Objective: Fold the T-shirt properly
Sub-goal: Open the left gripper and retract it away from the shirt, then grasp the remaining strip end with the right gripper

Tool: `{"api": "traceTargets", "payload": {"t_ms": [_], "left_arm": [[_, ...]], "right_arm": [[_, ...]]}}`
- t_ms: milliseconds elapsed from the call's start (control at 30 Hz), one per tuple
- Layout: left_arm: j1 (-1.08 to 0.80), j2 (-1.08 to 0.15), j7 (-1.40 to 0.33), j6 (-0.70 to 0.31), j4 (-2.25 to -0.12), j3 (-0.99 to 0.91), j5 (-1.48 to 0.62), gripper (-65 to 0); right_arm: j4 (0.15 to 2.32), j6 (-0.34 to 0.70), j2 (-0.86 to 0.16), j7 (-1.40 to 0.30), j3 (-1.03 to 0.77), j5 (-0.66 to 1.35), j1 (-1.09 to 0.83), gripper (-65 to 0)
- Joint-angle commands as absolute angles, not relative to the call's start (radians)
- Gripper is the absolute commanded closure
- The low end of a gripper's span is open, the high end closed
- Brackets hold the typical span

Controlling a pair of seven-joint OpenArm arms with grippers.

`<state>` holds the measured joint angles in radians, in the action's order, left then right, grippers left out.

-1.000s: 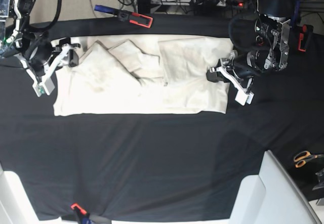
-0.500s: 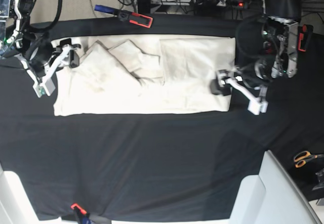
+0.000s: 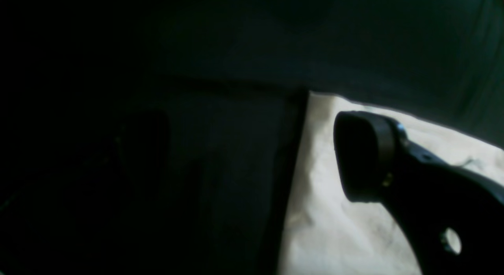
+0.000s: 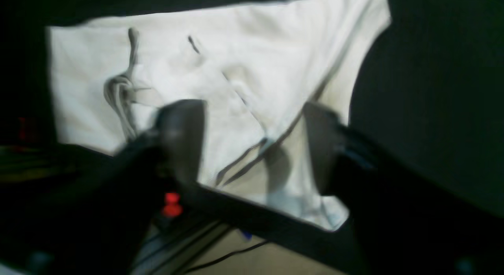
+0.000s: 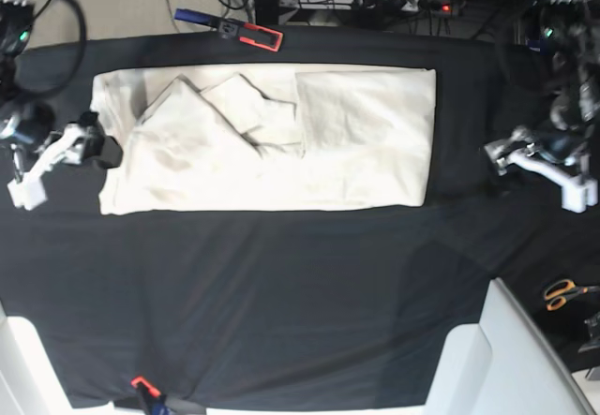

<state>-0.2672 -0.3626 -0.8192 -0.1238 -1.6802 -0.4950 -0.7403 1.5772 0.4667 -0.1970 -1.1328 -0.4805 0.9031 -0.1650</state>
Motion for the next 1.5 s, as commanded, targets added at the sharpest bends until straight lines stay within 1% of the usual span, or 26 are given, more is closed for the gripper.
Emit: {"api": "traceTargets", "payload": {"t_ms": [0,33,67,167,367,567,633,700,933,1233,1367,1400,1467], "left_arm": [[-0.294,-0.378,-0.797,-0.125,-1.710,-0.536,-0.743,-65.0],[-0.318,-0.378,-0.797,-0.125,-1.725,-0.568,-0.743,-65.0],[-0.337,-0.380,-0.797,-0.125,-1.735,-0.590,-0.743,-65.0],[-0.377,-0.381,-0.797,-0.125,-1.744,-0.650,-0.710,-65.0],[-0.384,-0.371,-0.799,-0.131,-1.744,-0.659,-0.530,-65.0],[-0.409,-0.371,-0.797,-0.131,-1.759,-0.657,-0.533,-65.0],[-0.410,-0.371,-0.797,-0.131,-1.768,-0.657,-0.533,-65.0],[-0.409,-0.371,-0.797,-0.131,-1.770,-0.657,-0.533,-65.0],[-0.407,-0.369,-0.797,-0.131,-1.768,-0.657,-0.533,-65.0],[-0.407,-0.367,-0.797,-0.131,-1.764,-0.657,-0.532,-65.0],[-0.407,-0.349,-0.797,-0.131,-1.764,-0.657,-0.526,-65.0],[-0.407,-0.349,-0.797,-0.131,-1.764,-0.657,-0.526,-65.0],[-0.407,-0.348,-0.797,-0.131,-1.764,-0.656,-0.526,-65.0]], "right_arm": [[1.538,0.483,-0.209,-1.155,-0.507,0.957,-0.131,-48.9],[1.477,0.499,-0.211,-1.185,-0.532,0.986,-0.102,-52.7],[1.432,0.516,-0.211,-1.205,-0.553,1.001,-0.082,-54.3],[1.333,0.575,-0.213,-1.225,-0.582,0.992,-0.039,-54.2],[1.262,0.576,-0.213,-1.168,-0.584,0.806,0.001,-54.2],[1.133,0.584,-0.222,-1.073,-0.582,0.705,0.002,-54.5],[1.092,0.624,-0.228,-1.063,-0.567,0.704,0.002,-54.5],[1.081,0.698,-0.231,-1.063,-0.526,0.704,0.002,-54.3],[1.082,0.698,-0.211,-1.064,-0.438,0.704,-0.001,-54.2],[1.084,0.698,-0.173,-1.066,-0.426,0.704,-0.004,-54.2],[1.084,0.698,-0.173,-1.064,-0.361,0.704,0.001,-54.0],[1.084,0.698,-0.173,-1.059,-0.351,0.704,0.001,-52.8],[1.084,0.698,-0.170,-1.058,-0.332,0.705,0.002,-48.5]]}}
